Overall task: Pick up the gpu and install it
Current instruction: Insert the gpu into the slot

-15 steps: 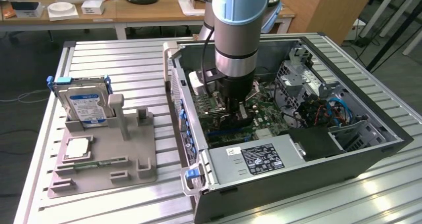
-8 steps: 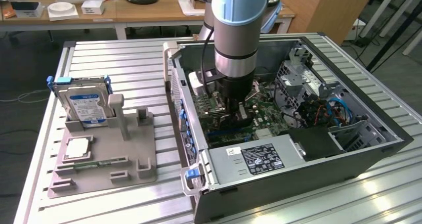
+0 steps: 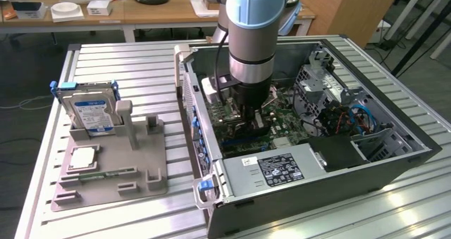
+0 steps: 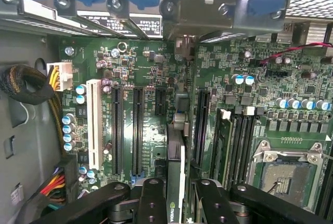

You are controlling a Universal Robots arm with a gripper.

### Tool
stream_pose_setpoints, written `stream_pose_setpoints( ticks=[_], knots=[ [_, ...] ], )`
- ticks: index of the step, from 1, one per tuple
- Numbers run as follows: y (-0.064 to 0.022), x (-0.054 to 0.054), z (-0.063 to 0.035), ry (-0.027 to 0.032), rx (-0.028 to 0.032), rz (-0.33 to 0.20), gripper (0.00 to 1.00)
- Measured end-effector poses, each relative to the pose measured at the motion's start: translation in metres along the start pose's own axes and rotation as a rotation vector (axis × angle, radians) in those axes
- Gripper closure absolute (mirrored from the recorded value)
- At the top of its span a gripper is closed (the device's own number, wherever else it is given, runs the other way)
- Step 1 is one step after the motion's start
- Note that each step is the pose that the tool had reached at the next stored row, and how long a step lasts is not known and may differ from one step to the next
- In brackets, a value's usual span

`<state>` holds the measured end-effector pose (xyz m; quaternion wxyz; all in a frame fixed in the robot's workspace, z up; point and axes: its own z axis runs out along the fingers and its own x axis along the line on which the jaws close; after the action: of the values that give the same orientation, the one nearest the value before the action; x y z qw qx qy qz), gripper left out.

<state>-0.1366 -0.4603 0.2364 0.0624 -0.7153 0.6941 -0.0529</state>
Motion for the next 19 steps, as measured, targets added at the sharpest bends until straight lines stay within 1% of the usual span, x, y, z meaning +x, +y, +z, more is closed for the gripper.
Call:
stream_pose_setpoints(
  ticks=[19],
  knots=[
    [0.0000, 0.0000, 0.0006, 0.0003, -0.0001, 0.000, 0.74]
  ],
)
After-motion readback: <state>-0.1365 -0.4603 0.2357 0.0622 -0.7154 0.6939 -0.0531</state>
